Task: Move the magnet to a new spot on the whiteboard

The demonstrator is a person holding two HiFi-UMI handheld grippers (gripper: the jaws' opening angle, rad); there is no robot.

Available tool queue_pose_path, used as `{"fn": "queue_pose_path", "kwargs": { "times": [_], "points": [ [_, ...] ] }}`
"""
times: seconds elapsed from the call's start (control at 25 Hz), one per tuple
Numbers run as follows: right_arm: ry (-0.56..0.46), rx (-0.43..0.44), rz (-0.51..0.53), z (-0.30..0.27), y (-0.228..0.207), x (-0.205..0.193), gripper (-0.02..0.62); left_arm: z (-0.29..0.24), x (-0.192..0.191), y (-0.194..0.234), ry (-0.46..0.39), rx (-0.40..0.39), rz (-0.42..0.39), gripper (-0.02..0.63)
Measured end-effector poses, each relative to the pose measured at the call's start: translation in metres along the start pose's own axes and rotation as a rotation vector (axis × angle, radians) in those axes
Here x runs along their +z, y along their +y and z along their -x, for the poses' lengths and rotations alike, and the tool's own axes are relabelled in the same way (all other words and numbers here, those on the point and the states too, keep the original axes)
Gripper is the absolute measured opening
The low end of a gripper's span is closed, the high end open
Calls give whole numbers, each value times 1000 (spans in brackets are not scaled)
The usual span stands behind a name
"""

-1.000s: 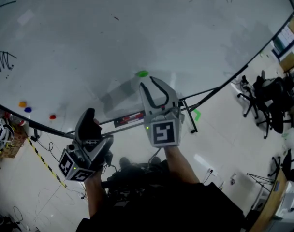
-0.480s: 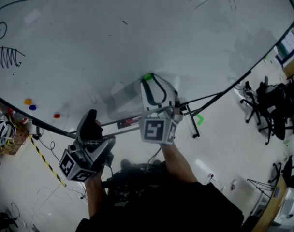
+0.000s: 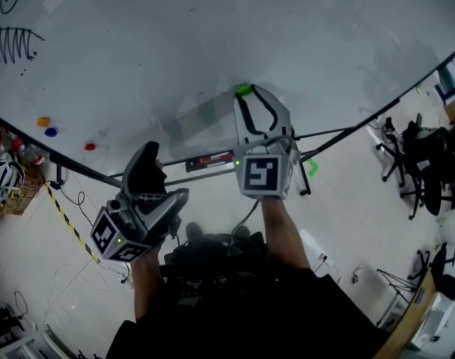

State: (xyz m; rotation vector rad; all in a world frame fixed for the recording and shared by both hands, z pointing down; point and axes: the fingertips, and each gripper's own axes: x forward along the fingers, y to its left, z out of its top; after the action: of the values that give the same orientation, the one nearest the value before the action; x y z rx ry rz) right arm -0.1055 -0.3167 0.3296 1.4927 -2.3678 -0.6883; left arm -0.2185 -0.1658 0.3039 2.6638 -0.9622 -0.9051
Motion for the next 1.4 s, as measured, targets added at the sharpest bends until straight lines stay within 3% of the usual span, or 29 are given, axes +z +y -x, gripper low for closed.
{"fn": "queue_pose_path", "kwargs": {
  "times": [0.24, 0.56, 0.88, 1.2, 1.4],
  "points": [
    [-26, 29, -75, 22, 3, 9, 149, 10, -6, -2, 15, -19, 41, 413],
    [-47, 121, -389, 66, 3, 1, 149, 18, -17, 6, 22, -56, 136, 413],
    [-24, 128, -513, 96, 7, -12, 149, 20, -33, 10, 39, -96, 216, 413],
    [-121, 192, -590, 123, -10, -5, 149, 10, -33, -23, 34, -66, 132, 413],
    [-171, 203, -606, 158, -48, -12, 149, -11, -54, -59, 37, -46, 120, 413]
  ]
}}
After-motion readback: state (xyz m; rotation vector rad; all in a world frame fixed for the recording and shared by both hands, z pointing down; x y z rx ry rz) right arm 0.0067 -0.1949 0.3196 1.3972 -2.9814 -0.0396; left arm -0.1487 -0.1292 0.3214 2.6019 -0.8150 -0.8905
